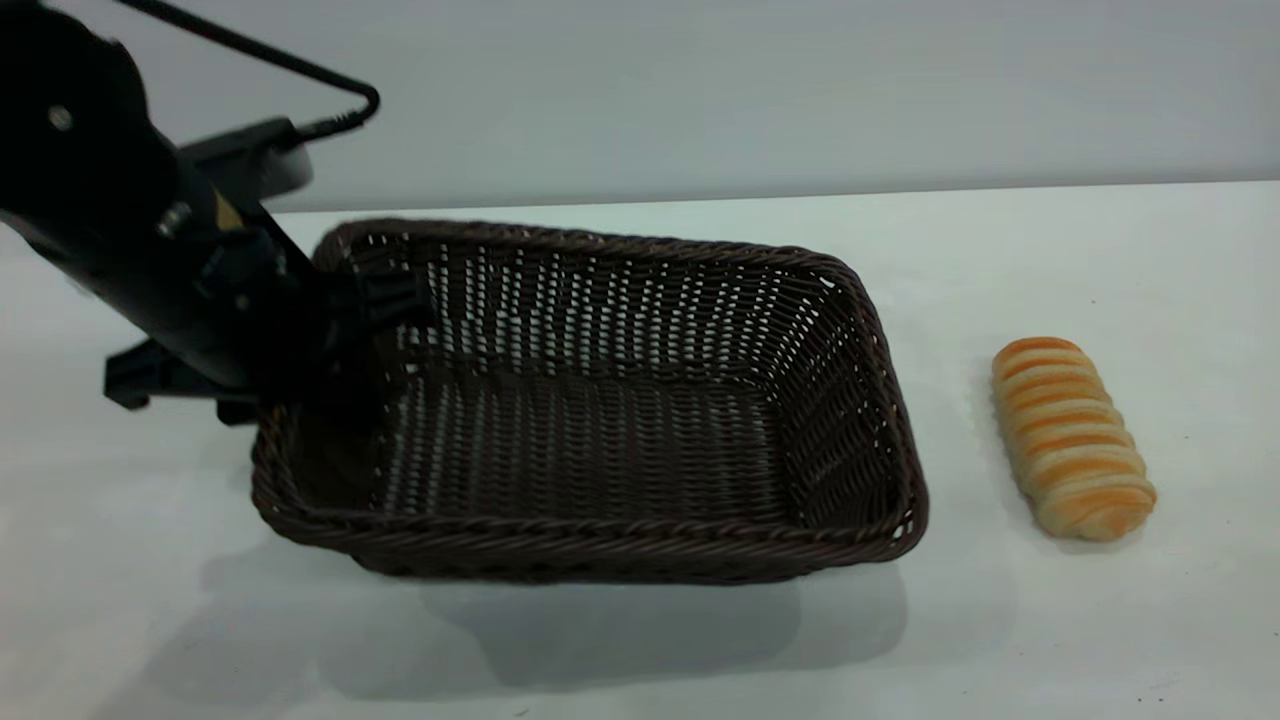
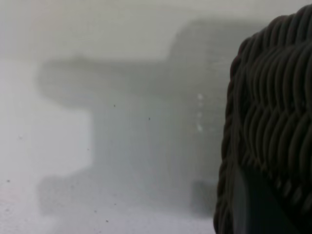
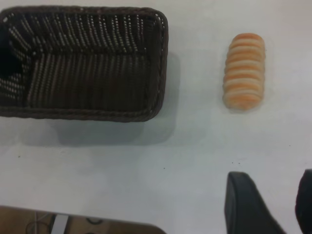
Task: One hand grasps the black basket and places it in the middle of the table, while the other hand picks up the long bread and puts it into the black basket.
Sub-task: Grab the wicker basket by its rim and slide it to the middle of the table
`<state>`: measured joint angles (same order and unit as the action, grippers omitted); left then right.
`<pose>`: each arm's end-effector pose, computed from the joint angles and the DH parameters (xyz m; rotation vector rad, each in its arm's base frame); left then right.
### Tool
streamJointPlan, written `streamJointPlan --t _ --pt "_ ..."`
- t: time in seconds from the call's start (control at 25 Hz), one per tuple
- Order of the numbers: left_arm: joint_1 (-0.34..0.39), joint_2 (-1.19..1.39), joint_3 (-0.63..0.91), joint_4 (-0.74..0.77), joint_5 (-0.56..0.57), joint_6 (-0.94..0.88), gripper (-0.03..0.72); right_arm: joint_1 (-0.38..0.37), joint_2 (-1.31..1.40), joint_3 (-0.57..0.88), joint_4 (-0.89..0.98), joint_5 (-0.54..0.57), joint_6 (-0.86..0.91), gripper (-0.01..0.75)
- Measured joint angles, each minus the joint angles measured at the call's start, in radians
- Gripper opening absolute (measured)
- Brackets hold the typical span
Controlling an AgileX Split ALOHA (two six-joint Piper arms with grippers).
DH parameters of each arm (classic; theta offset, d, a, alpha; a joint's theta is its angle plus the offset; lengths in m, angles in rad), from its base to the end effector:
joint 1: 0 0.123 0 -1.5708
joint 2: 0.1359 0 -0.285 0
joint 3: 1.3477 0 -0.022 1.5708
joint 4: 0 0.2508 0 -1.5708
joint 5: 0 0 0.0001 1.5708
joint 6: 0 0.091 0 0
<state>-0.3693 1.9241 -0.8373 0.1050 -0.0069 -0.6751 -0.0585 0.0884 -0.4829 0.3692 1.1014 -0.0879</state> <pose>0.3149 -0.1219 0.0992 -0.2608 2.5913 -0.3514 0.0074 0.0289 0.2740 -0.0344 2.1487 0.3692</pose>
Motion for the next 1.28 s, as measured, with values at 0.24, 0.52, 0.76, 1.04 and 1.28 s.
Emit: streamJointPlan --t 0.24,0.52,0.76,1.04,1.28 --pt "-0.002 0.061 -0.006 -0.01 -0.015 -0.009 0.223 0.0 0.0 0.0 0.0 0.001 0.0 0.243" --pt "-0.002 0.074 -0.007 -0.011 -0.013 -0.072 0.221 0.0 0.0 0.0 0.0 0.004 0.0 0.243" --pt "-0.002 0.074 -0.007 -0.01 -0.011 -0.176 0.261 0.0 0.0 0.0 0.0 0.004 0.0 0.243" --pt "-0.002 0.074 -0.007 -0.01 -0.014 -0.254 0.564 0.0 0.0 0.0 0.0 0.007 -0.001 0.243" --pt "-0.002 0.074 -0.007 -0.01 0.007 -0.284 0.606 0.0 0.0 0.0 0.0 0.007 -0.002 0.243"
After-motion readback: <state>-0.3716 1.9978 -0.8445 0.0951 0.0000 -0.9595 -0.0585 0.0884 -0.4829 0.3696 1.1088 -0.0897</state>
